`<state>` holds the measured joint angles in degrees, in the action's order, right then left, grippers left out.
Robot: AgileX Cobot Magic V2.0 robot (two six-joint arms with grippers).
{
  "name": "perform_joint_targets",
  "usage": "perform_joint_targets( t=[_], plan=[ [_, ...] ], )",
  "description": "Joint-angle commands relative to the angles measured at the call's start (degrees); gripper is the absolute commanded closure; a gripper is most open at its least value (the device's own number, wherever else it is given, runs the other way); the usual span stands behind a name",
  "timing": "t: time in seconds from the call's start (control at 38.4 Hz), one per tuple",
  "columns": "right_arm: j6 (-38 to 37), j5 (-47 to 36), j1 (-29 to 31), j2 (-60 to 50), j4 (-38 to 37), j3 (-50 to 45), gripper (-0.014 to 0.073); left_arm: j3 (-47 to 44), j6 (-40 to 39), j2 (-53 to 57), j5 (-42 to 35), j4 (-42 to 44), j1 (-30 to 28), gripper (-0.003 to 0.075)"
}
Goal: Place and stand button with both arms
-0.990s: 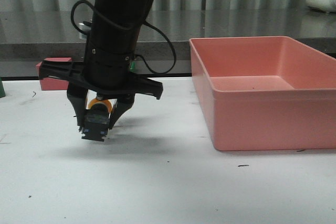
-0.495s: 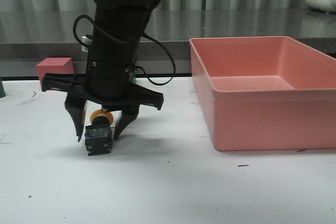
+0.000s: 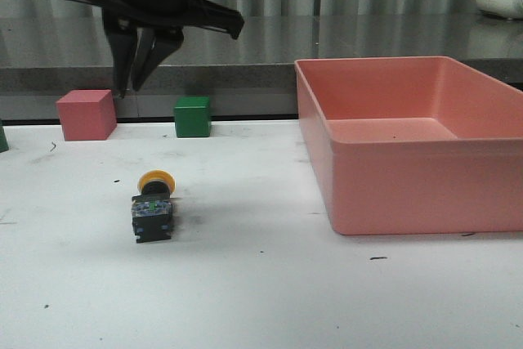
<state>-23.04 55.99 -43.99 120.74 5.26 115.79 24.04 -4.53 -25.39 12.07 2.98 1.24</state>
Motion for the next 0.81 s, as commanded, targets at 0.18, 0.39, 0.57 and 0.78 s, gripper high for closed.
perform_joint_targets(
  t=[0.18,0.39,0.57,0.78],
  plan=[
    [12.66,10.99,9.17,-11.83,0.22,2.02,0.0655,2.09,-0.5,-0.63,-4.48,-0.04,-0.09,0.0082],
    [18.15,19.34,18.15,-16.46,0.22,0.39,0.0655,2.09,-0.5,-0.63,-4.48,-0.04,-0.09,0.0082],
    [19.44,19.55,27.25,-25.67,0.22,-10.86,0.0655,2.09,-0.5,-0.63,-4.48,-0.04,-0.09,0.0082],
    [19.95,11.71,35.74,-40.95,0.22,-33.19,0.0655,2.09,-0.5,-0.63,-4.48,-0.04,-0.09,0.0082]
  ],
)
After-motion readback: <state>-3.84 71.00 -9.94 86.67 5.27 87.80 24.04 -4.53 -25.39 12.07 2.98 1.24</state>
